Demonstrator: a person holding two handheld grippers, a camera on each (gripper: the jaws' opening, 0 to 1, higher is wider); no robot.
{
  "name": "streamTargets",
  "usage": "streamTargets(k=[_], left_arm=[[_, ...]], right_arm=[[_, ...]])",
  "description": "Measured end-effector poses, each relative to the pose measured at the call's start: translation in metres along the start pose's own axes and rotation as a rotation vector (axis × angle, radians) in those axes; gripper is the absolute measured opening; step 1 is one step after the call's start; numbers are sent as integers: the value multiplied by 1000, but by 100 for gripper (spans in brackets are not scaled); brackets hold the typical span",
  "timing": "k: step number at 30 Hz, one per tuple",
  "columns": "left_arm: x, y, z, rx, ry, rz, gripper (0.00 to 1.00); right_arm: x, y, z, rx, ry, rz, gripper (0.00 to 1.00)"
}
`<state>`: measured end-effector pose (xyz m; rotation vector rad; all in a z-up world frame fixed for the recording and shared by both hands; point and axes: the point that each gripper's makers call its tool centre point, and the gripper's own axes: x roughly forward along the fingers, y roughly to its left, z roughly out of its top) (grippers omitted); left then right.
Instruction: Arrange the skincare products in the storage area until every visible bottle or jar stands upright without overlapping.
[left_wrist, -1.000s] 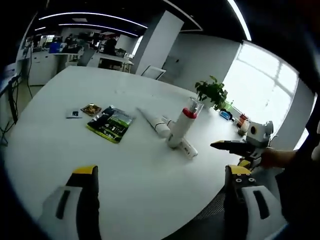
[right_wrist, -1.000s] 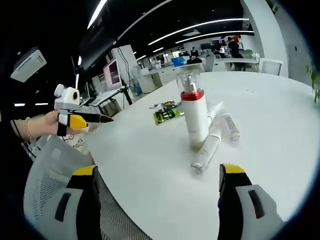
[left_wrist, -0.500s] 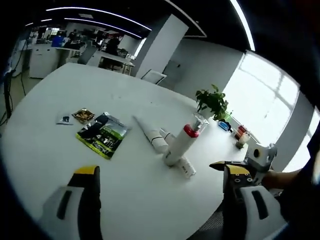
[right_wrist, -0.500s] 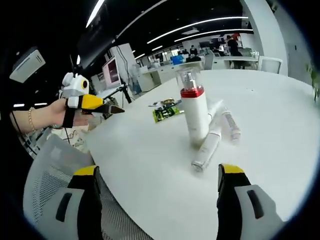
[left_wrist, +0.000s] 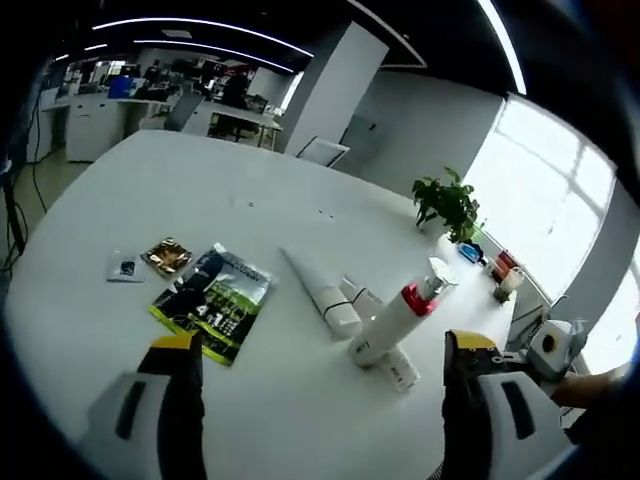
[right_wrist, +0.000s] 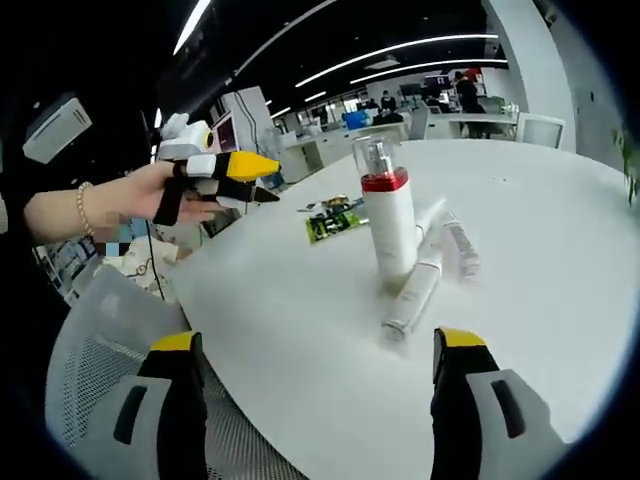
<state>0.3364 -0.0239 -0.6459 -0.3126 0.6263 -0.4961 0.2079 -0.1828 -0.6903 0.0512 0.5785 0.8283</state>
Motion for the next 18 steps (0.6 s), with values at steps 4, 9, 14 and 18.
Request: streamTargets(k=[4, 9, 14, 18], left_arm=[[13, 0, 10, 3, 8, 3, 92], [32, -1, 22, -2, 30, 1, 89], [52, -3, 29, 31, 64, 0, 89], [71, -7, 28, 39, 97, -7, 88]], right_arm=[[0, -1, 3, -18, -17, -6, 92], [1, -1, 0, -36, 7, -7, 93], [1, -2, 1, -30, -4, -11, 93], [1, -4, -3, -20, 9, -19, 93]])
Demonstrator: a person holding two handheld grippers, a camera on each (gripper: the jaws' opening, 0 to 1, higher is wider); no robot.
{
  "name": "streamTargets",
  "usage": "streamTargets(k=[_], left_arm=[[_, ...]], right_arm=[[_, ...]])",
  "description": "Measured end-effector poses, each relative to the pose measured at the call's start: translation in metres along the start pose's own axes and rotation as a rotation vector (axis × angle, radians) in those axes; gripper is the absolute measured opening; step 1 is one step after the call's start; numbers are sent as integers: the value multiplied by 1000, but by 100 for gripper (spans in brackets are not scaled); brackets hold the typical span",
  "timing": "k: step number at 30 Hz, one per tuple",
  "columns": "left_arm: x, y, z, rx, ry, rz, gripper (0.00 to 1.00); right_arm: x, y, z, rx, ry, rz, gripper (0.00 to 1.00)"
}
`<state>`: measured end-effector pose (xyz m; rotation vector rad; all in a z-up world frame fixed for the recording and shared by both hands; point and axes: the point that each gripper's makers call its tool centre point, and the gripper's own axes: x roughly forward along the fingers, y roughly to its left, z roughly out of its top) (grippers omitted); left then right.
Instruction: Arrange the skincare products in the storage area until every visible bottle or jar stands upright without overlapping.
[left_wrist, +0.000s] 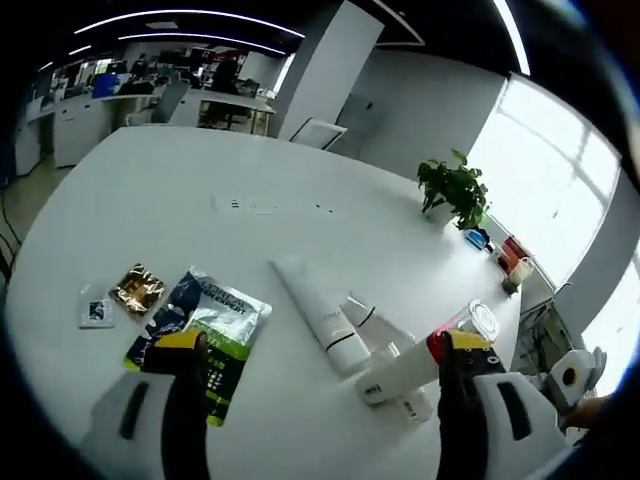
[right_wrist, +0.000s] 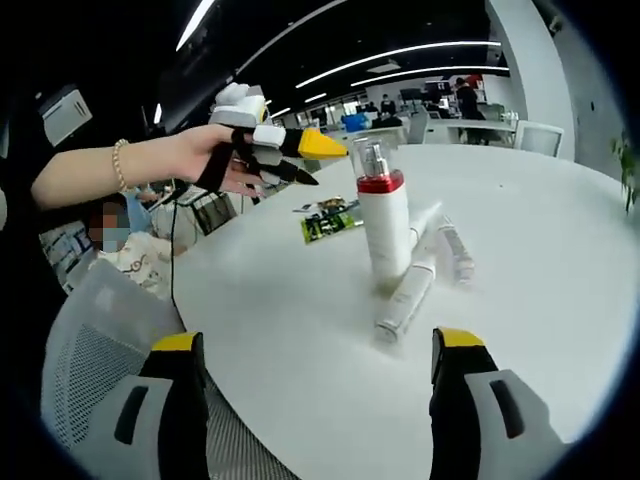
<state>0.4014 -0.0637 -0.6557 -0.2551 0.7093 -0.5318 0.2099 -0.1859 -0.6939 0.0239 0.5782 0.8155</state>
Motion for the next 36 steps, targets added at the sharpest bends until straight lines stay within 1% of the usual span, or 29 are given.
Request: streamTargets(k=[3, 4, 5, 6, 10, 12, 15, 19, 22, 27, 29, 30, 33, 36], left_arm=[[12, -9, -2, 5, 17, -7, 87], [21, -4, -2, 11, 26, -6, 87], [23, -4, -2, 13, 28, -6, 86], [27, -9, -4, 23, 38, -6, 85], [42, -13, -7, 61, 75, 1, 84], [50, -15, -8, 79, 90, 6, 81], [63, -17, -10, 81, 118, 8, 80], [77, -16, -9, 104, 139, 18, 80], [90, -11, -10, 129, 162, 29, 79], [103, -6, -12, 153, 193, 56, 76], [109, -4, -15, 177, 216, 71, 75], [110, -2, -19, 197, 250, 83, 73], [117, -1, -26, 234, 292, 94, 73], [125, 4, -30, 289, 330, 119, 71]], right_arm=[[0, 0, -1, -8, 6, 0, 93], [0, 0, -2, -9, 10, 0, 93], [0, 0, -2, -10, 11, -1, 93], [0, -1, -2, -12, 12, -3, 93], [-1, -4, -4, -3, 20, -11, 93], [-1, -6, -5, 10, 21, -14, 93], [-1, -6, -6, 16, 25, -16, 92], [0, -6, -8, 19, 34, -13, 92], [0, -8, -9, 29, 32, -18, 92], [0, -10, -11, 45, 35, -25, 92], [0, -11, -12, 46, 37, -27, 92], [0, -11, -12, 46, 37, -29, 92], [-1, -12, -12, 46, 39, -33, 92], [-1, -13, -12, 51, 37, -39, 91]])
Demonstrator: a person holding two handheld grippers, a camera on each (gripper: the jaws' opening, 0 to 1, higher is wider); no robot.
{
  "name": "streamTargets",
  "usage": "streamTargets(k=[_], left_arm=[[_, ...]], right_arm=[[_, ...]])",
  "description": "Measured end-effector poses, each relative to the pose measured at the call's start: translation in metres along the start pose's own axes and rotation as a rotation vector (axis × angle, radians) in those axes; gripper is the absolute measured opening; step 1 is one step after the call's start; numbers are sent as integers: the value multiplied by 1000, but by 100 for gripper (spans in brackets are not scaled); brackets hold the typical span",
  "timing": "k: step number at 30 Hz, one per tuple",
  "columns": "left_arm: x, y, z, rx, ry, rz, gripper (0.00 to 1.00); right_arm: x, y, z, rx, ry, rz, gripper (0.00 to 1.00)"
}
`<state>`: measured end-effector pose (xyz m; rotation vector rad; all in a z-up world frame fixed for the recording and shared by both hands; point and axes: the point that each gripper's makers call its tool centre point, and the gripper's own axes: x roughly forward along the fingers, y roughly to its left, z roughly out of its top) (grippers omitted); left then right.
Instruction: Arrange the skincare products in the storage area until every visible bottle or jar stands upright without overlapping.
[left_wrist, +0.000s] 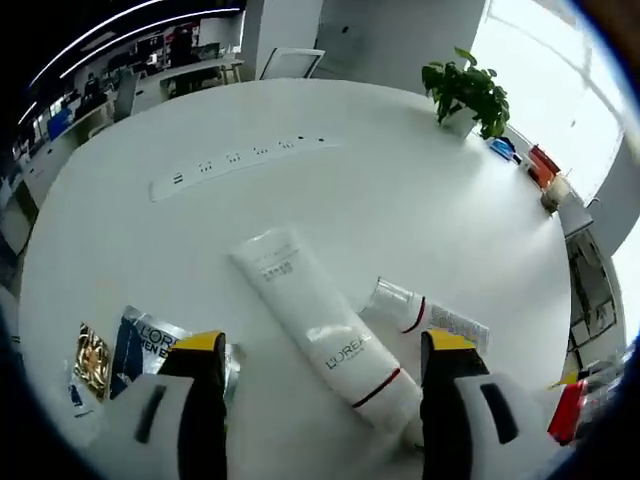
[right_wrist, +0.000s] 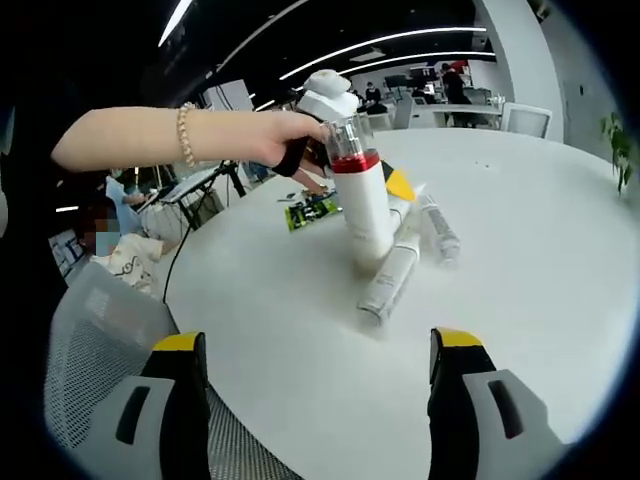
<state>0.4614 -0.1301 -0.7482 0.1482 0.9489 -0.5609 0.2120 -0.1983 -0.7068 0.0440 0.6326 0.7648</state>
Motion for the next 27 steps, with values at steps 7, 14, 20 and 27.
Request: streamTargets(k=[7, 14, 20, 27], left_arm=[[15, 7, 7, 92, 47, 66, 65], [27, 13, 12, 136, 76, 124, 63], [20, 15, 13, 79, 68, 107, 42], [15, 18, 7, 75, 63, 84, 30]], right_arm=[[1, -2, -3, 3, 10, -3, 91], [2, -2, -6, -1, 24, 0, 90], [2, -4, -8, 4, 26, -6, 89], [2, -4, -8, -3, 32, -3, 88]])
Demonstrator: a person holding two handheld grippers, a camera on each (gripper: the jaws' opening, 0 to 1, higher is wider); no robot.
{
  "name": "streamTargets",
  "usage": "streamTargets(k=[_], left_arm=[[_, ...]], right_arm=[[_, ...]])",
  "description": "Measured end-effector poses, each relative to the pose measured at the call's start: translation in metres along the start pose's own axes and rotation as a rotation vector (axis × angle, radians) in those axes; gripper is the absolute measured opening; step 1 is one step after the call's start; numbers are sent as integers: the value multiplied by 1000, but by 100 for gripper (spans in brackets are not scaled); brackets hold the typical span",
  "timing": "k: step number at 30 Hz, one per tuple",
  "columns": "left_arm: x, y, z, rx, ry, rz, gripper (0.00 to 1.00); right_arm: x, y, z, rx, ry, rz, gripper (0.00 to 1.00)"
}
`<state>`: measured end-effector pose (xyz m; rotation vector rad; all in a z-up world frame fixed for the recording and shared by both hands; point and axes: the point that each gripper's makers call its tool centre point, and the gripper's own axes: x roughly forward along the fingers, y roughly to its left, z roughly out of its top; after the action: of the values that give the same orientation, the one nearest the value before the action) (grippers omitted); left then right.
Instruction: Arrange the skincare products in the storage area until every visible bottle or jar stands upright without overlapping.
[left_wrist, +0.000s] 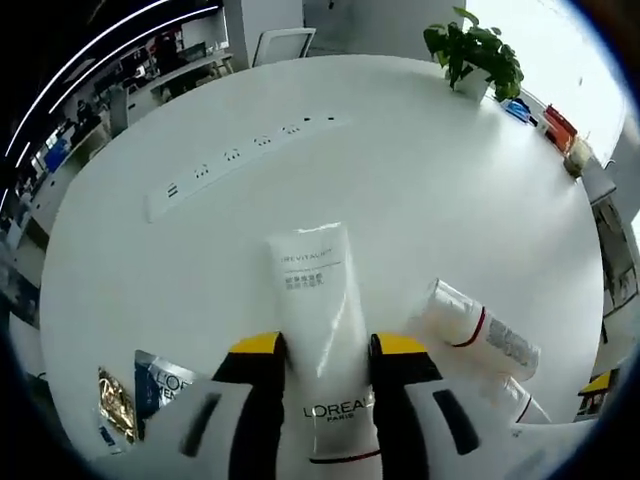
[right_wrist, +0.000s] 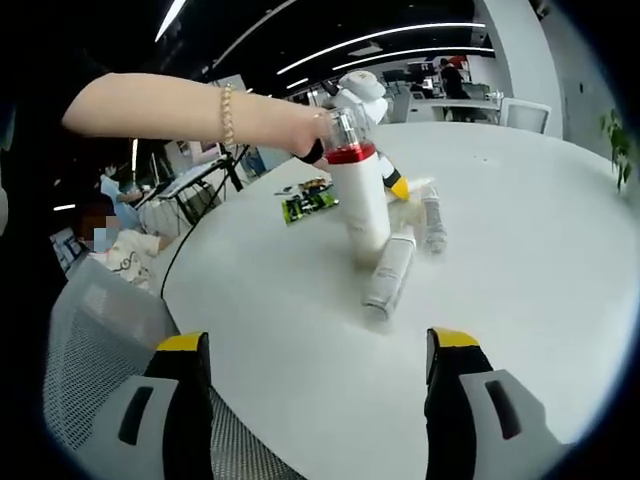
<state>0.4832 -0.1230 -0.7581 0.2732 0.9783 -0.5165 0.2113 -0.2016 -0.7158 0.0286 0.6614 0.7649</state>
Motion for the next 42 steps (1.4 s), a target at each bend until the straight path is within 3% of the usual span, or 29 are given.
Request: streamTargets(k=[6, 28, 36, 39, 42], left_arm=[[-2, -2, -4, -35, 20, -15, 28], [-51, 8, -15, -128, -72, -5, 27], [-83, 6, -15, -171, -147, -18, 27], [-93, 4, -17, -180, -182, -29, 27], [-102, 4, -27, -181, -197, -27, 27]], right_arm=[[-1, 0, 1, -8, -3, -6, 88], [0, 9, 5, -78, -1, 21, 87], [1, 21, 8, -147, 5, 46, 85], [1, 26, 8, -156, 8, 74, 77], [3, 29, 8, -167, 6, 85, 79]])
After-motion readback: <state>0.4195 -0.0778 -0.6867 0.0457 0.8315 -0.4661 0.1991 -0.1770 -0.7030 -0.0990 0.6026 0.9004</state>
